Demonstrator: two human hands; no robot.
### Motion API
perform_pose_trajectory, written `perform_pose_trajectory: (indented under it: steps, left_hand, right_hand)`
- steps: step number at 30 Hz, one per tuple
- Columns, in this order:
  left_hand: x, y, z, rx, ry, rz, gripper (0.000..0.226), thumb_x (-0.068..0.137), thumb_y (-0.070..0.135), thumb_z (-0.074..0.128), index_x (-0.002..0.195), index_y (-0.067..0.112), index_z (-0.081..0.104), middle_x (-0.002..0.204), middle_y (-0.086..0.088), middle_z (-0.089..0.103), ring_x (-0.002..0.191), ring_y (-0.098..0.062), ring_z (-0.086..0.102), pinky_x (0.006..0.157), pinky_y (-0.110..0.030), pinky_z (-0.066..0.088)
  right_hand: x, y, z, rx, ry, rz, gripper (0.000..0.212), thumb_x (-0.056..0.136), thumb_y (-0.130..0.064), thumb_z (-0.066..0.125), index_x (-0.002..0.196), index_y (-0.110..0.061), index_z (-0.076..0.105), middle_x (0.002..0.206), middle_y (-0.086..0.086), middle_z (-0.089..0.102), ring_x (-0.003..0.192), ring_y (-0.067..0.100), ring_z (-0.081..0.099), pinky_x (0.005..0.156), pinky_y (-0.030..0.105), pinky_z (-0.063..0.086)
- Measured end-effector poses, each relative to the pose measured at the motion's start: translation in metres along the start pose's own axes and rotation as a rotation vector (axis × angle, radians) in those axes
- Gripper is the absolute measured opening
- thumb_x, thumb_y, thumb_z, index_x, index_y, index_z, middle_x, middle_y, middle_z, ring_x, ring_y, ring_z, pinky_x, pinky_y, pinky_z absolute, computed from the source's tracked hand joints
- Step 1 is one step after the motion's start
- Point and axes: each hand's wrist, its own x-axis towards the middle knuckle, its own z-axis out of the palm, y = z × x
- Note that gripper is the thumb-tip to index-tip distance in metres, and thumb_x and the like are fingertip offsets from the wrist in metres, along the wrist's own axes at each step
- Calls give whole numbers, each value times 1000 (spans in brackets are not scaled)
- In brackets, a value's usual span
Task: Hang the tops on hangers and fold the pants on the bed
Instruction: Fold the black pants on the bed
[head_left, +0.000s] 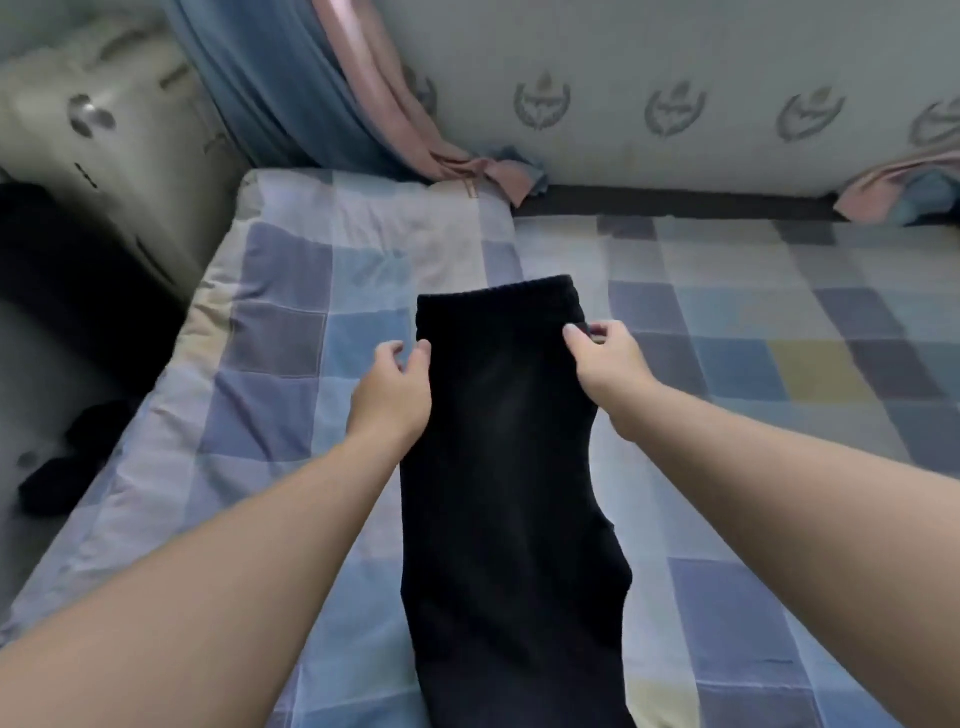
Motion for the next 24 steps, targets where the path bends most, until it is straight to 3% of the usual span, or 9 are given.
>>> perform_pose_trajectory:
  steps: [2, 4, 11, 16, 24]
  left_hand:
    - [8, -26, 22, 121, -19, -17, 63, 99, 65, 32, 152, 30, 32, 154, 0, 41, 142, -31, 33, 113, -49, 31]
    - [-4, -55, 42, 193, -73, -8, 67, 98, 66, 32, 156, 33, 26, 163, 3, 28, 149, -29, 19, 118, -50, 21]
    - [-91, -115, 76, 430, -266, 94, 68, 95, 68, 30, 156, 42, 18, 168, 10, 4, 153, -15, -2, 120, -46, 8]
    - [-159, -123, 81, 657, -352, 215, 70, 95, 71, 23, 158, 43, 9, 169, 7, -5, 153, -20, -9, 123, -45, 5]
    - [-334, -143, 91, 680, -436, 59, 70, 97, 69, 24, 158, 40, 9, 169, 4, -4, 154, -22, -8, 123, -47, 7]
  right_hand:
    - [20, 27, 19, -84, 23, 23, 57, 102, -46, 47, 152, -23, 30, 151, 2, 41, 136, 28, 42, 109, 45, 39]
    - [16, 63, 32, -181, -16, 34, 65, 102, -49, 42, 158, -28, 17, 163, -2, 26, 149, 29, 24, 119, 54, 24]
    - [-53, 156, 29, -582, -190, 25, 64, 103, -52, 34, 159, -40, 4, 167, -14, 8, 155, 22, 0, 121, 51, 7]
    - [-94, 186, 4, -755, -265, -58, 65, 103, -54, 31, 158, -41, 0, 168, -12, 1, 155, 24, -3, 120, 51, 5]
    - [-209, 251, -53, -910, -426, -162, 65, 103, -56, 29, 158, -39, 1, 169, -6, 4, 154, 28, 2, 122, 52, 7]
